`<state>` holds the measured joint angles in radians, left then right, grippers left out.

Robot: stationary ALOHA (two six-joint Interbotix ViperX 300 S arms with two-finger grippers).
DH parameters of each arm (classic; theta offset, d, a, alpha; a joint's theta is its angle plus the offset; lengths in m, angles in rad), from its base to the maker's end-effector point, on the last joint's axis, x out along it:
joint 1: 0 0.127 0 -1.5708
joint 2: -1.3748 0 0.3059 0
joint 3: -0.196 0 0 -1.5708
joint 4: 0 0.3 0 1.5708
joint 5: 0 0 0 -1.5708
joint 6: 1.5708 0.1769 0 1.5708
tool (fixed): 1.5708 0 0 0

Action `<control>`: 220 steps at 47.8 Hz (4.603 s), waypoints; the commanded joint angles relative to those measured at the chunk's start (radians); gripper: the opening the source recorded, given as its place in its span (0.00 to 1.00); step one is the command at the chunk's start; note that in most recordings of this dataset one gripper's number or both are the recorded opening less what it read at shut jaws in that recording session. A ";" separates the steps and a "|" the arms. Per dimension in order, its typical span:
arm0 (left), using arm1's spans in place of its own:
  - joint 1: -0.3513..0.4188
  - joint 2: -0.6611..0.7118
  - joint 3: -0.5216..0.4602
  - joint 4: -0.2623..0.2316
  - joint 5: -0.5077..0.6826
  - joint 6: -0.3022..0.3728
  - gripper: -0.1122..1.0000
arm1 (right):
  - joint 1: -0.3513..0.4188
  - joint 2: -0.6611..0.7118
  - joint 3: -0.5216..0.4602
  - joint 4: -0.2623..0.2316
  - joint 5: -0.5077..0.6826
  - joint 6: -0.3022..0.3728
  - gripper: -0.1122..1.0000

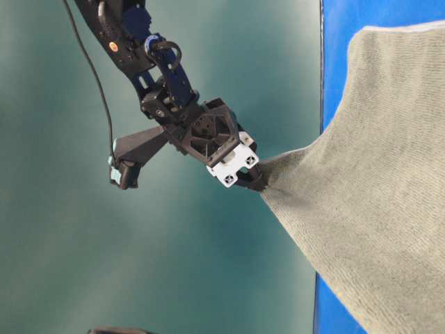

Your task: Fold a large towel.

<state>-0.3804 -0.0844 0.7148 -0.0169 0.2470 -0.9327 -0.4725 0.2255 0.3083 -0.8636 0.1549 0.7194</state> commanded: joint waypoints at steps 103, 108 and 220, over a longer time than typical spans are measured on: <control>0.940 0.170 -0.048 -0.003 -0.525 0.959 0.79 | -0.069 -0.265 0.497 0.078 -0.023 0.104 0.65; 0.951 0.252 -0.095 -0.003 -0.534 0.960 0.79 | -0.097 -0.198 0.471 0.063 -0.044 0.104 0.65; 0.350 -0.058 0.241 -0.012 -0.380 1.020 0.11 | 0.538 -0.391 0.549 0.313 0.135 0.097 0.15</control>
<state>-0.0031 -0.1626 0.9633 -0.0261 -0.1289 0.0920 0.0414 -0.2132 0.8851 -0.5768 0.3221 0.8176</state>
